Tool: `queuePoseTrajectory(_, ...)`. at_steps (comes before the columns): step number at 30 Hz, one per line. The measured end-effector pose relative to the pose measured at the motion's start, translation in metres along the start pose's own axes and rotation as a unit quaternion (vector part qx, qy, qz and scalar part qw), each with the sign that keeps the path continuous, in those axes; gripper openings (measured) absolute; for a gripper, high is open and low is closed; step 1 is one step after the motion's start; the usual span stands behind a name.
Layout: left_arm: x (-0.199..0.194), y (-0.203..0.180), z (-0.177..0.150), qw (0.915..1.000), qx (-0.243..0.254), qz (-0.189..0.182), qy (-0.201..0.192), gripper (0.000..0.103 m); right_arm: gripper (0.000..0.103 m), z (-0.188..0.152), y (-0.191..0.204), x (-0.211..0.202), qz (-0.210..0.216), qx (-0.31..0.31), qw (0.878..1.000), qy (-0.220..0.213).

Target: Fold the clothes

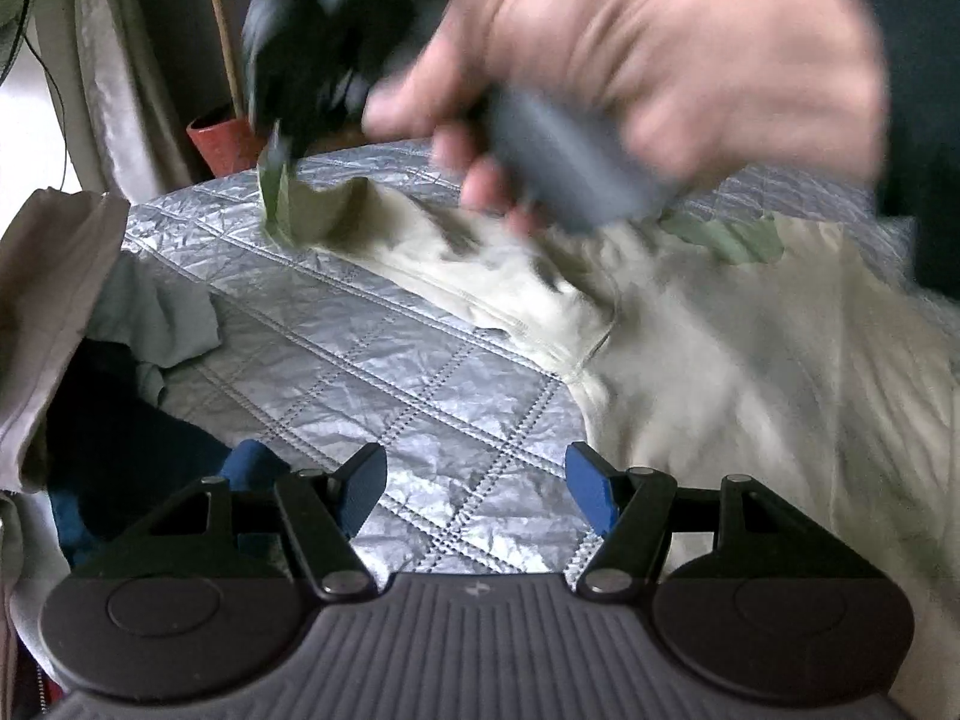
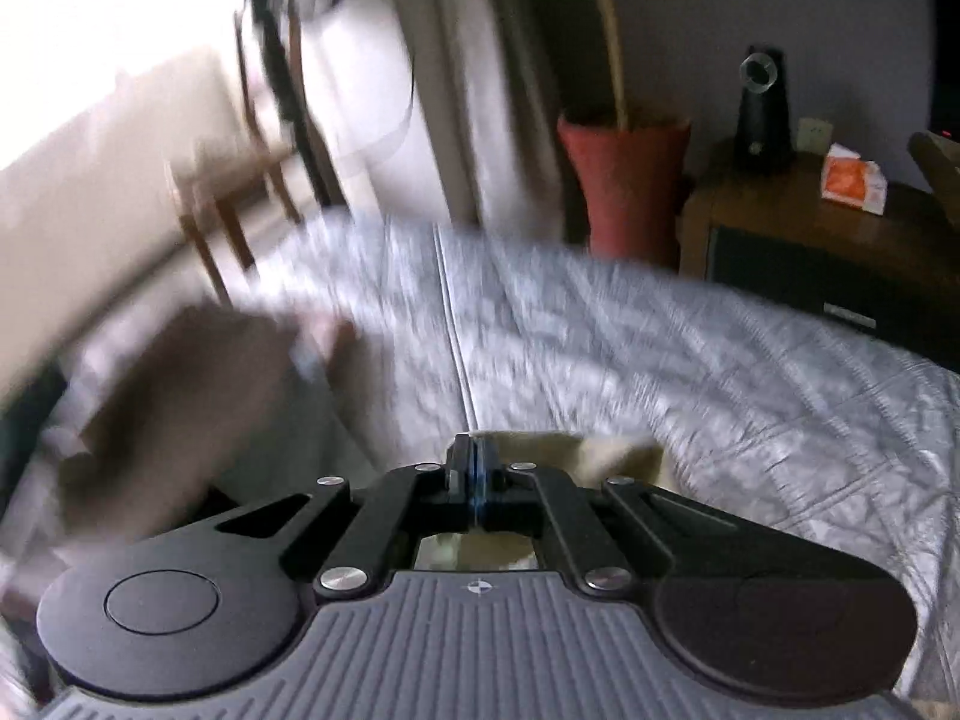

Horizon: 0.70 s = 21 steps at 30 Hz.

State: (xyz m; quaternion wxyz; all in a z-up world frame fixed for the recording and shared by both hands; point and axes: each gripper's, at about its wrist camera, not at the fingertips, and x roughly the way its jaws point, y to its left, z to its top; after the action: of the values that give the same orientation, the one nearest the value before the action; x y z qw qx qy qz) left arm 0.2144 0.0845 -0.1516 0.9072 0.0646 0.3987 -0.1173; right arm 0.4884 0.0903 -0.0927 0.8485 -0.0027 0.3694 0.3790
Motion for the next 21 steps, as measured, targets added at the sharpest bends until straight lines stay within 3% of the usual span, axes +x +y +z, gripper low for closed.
queuePoseTrajectory(5, -0.003, 0.005, 0.003, 0.9999, -0.013, -0.008, -0.007, 0.062, 0.000, 0.015, -0.023, -0.096, 0.030, 0.072, 0.993, -0.091)
queuePoseTrajectory(10, -0.005, 0.010, 0.008, 0.9993, -0.030, -0.016, -0.015, 0.062, 0.000, -0.016, -0.044, -0.209, 0.036, 0.136, 0.978, -0.156)
queuePoseTrajectory(14, -0.003, 0.009, 0.012, 0.9988, -0.043, -0.018, -0.017, 0.062, 0.000, -0.069, -0.055, -0.277, 0.033, 0.179, 0.968, -0.174)
queuePoseTrajectory(19, -0.002, 0.003, 0.015, 0.9983, -0.053, -0.013, -0.021, 0.062, 0.001, -0.174, -0.077, -0.303, -0.005, 0.269, 0.953, -0.142)
queuePoseTrajectory(21, 0.000, 0.003, 0.017, 0.9980, -0.060, -0.009, -0.021, 0.062, 0.004, -0.221, -0.094, -0.301, -0.036, 0.322, 0.938, -0.123)
